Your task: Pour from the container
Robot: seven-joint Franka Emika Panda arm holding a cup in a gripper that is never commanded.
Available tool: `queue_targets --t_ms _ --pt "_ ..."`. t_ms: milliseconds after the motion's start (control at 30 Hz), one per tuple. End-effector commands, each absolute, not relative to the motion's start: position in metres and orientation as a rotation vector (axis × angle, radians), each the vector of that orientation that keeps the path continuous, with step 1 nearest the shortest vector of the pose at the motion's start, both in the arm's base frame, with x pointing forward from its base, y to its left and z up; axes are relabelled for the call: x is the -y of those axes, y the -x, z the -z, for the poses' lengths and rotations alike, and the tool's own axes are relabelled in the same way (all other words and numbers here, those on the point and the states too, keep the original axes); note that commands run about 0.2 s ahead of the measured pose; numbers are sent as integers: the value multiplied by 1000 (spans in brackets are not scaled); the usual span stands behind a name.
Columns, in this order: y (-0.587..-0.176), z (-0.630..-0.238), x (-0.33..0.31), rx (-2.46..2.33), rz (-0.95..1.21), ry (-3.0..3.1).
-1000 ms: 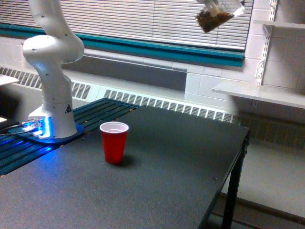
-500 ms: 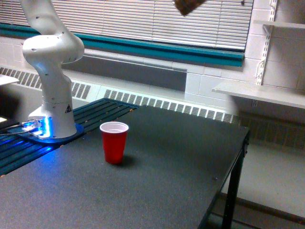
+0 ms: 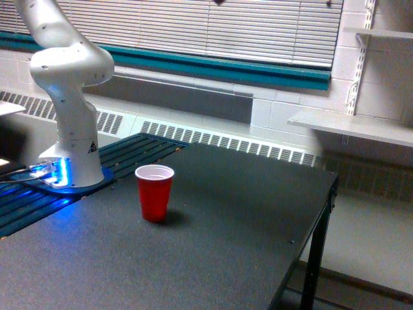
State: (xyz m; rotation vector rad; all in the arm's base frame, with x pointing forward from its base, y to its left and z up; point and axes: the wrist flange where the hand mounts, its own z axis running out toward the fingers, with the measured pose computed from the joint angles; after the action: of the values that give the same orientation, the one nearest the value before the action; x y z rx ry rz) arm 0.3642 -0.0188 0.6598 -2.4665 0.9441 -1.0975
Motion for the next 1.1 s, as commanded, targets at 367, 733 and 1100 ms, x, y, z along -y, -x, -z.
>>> queue_targets --t_ms 367,733,1100 --pt "-327 -613 46 -1086 1001 2500" --pt "-307 -578 54 -1167 910 2510" --pt "-282 -554 63 -1255 823 2518"
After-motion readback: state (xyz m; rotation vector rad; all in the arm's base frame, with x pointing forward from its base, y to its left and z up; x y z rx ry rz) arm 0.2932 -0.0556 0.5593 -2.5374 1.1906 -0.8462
